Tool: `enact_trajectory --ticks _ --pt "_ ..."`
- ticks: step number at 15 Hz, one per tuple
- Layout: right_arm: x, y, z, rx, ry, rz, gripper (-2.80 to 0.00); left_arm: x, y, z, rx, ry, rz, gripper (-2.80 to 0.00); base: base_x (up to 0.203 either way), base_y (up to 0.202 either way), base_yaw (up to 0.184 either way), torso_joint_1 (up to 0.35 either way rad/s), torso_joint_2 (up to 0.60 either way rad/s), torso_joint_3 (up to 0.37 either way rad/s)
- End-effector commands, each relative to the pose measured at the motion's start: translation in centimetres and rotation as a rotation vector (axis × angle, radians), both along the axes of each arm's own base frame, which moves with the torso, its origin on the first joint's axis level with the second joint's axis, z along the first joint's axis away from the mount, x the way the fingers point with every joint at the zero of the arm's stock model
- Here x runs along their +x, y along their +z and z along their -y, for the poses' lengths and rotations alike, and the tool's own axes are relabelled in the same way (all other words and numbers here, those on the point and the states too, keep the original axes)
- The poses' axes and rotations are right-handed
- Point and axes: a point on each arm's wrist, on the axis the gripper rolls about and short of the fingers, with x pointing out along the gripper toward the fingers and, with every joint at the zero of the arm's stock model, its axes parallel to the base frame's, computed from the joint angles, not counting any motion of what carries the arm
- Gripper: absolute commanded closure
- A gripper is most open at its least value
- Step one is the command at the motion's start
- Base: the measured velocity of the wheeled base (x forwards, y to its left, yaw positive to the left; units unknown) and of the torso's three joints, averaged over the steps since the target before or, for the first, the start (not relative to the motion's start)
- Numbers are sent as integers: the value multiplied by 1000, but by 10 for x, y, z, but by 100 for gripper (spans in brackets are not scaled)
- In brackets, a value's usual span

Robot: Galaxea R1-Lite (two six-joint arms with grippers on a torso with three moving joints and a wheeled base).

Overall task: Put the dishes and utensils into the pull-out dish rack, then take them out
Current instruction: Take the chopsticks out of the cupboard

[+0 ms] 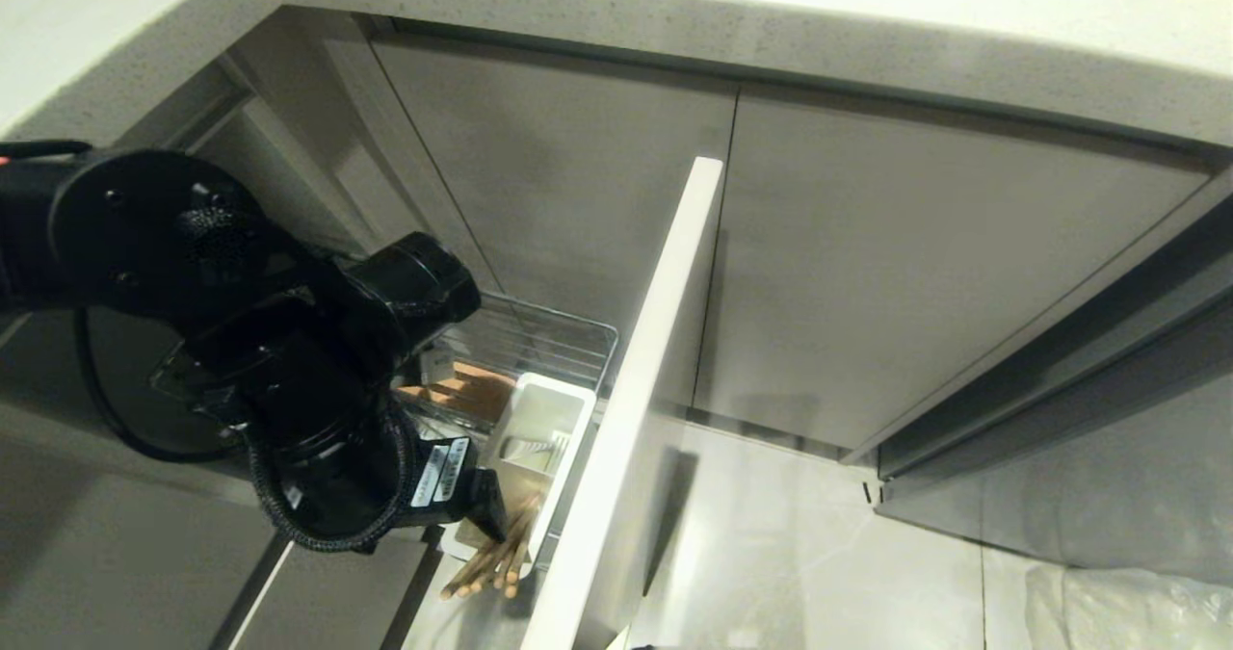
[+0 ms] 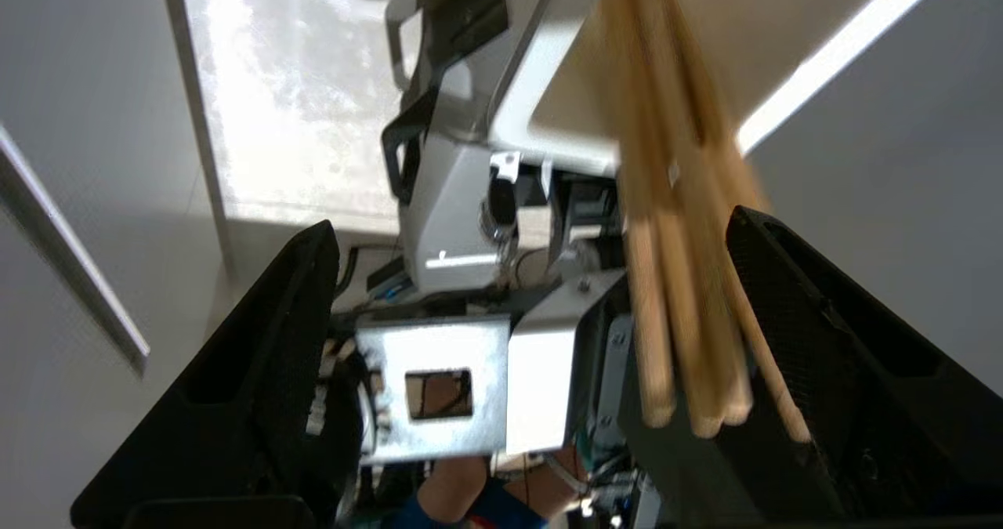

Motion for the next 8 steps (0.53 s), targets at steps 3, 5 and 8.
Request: enact_trajectory --ticks 3,5,8 --pt "0 0 0 0 0 0 0 -9 4 -5 15 0 -28 -280 0 0 0 0 0 0" --pt "0 0 0 0 0 0 0 -10 2 -6 11 -6 -60 -280 0 0 0 0 0 0" --pt "0 0 0 0 -1 0 0 -11 0 -5 -12 -35 -90 -280 0 0 0 0 0 0"
